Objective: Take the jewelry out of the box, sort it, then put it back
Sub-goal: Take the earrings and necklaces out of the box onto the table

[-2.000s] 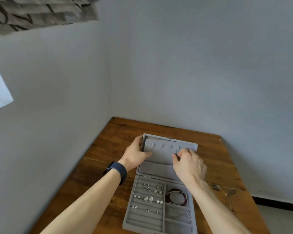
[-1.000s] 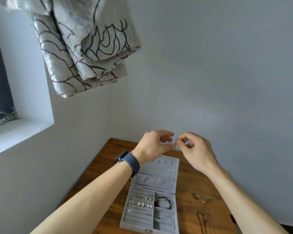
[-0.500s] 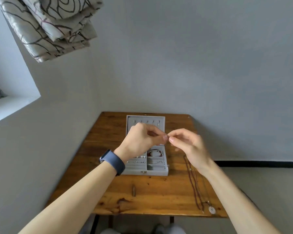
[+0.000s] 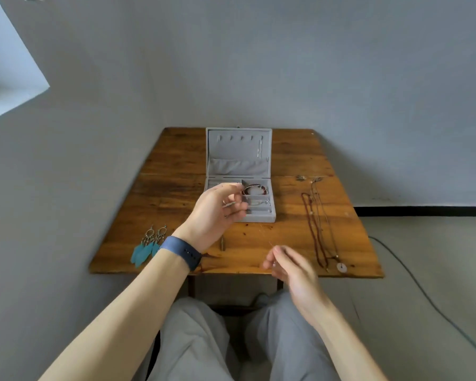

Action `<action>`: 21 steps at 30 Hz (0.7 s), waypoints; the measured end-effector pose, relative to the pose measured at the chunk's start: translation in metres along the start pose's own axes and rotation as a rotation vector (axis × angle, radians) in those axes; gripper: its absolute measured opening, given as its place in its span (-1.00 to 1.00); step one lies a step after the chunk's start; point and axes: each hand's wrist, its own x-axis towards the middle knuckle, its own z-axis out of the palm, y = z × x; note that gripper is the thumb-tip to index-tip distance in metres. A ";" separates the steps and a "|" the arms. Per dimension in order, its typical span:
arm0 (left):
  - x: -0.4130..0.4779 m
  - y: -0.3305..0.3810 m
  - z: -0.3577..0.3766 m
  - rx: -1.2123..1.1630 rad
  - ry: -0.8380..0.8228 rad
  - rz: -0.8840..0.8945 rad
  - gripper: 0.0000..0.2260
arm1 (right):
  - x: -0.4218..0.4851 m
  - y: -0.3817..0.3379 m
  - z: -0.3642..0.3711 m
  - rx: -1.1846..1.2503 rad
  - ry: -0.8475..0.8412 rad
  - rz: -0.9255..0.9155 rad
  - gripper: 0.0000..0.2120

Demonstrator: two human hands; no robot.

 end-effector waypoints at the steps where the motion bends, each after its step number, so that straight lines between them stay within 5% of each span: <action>1: -0.001 -0.004 -0.005 -0.006 -0.005 -0.035 -0.94 | -0.006 0.007 -0.001 0.057 -0.010 0.046 -0.73; 9: -0.010 -0.031 -0.022 0.125 -0.131 -0.205 -0.79 | -0.038 0.035 -0.007 0.299 0.029 0.166 -0.76; 14: -0.015 -0.025 -0.015 0.306 -0.319 -0.199 -0.66 | -0.039 0.038 -0.006 0.207 0.069 0.146 -0.84; 21: -0.020 -0.006 0.004 0.511 -0.593 -0.210 -0.59 | -0.023 0.021 0.002 0.153 0.079 0.116 -0.48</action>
